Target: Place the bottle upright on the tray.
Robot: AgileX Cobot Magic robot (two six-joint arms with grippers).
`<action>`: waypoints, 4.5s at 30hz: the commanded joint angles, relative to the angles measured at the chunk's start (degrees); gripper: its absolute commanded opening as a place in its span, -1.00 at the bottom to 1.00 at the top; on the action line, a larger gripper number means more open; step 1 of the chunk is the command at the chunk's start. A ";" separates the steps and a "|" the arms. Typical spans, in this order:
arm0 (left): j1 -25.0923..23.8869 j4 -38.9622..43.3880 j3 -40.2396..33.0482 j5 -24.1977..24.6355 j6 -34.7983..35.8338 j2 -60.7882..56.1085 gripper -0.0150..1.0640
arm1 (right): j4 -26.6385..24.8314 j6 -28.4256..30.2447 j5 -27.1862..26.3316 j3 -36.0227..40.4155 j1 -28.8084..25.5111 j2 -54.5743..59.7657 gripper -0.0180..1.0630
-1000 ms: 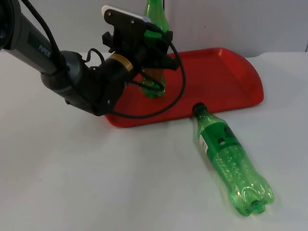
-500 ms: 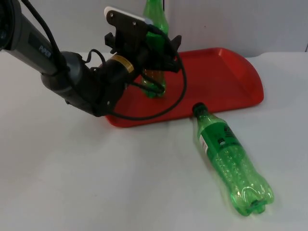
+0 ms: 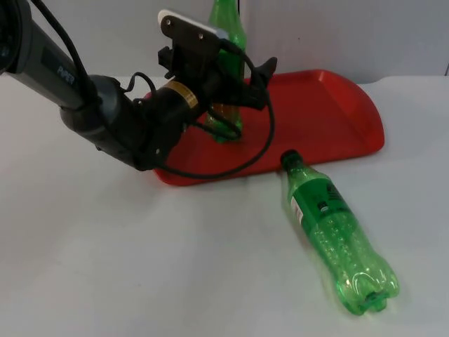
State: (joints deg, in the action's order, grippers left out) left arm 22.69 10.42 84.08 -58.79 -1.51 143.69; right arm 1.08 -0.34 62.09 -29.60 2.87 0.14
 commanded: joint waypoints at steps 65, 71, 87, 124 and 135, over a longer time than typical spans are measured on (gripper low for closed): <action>-0.12 -5.87 -31.06 -7.44 -3.74 -14.50 0.98 | -0.21 -0.12 -0.47 0.03 -0.37 -0.14 0.97; -0.12 -4.85 -36.65 -4.12 -2.12 -20.71 0.98 | -0.21 -0.12 -0.47 0.03 -0.37 -0.14 0.97; -0.12 -5.45 -39.60 33.35 -2.12 -48.51 0.98 | -0.21 -0.12 -0.47 0.03 -0.37 -0.14 0.97; -0.12 -8.86 -39.60 80.33 0.96 -85.99 0.98 | -0.21 -0.12 -0.47 0.03 -0.37 -0.14 0.97; -0.12 -10.42 -39.60 83.82 0.96 -94.26 0.98 | -0.21 -0.12 -0.47 0.03 -0.37 -0.14 0.97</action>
State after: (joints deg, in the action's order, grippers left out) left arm 22.69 1.03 44.70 24.14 -1.10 50.43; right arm 1.08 -0.44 62.09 -29.60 2.87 0.14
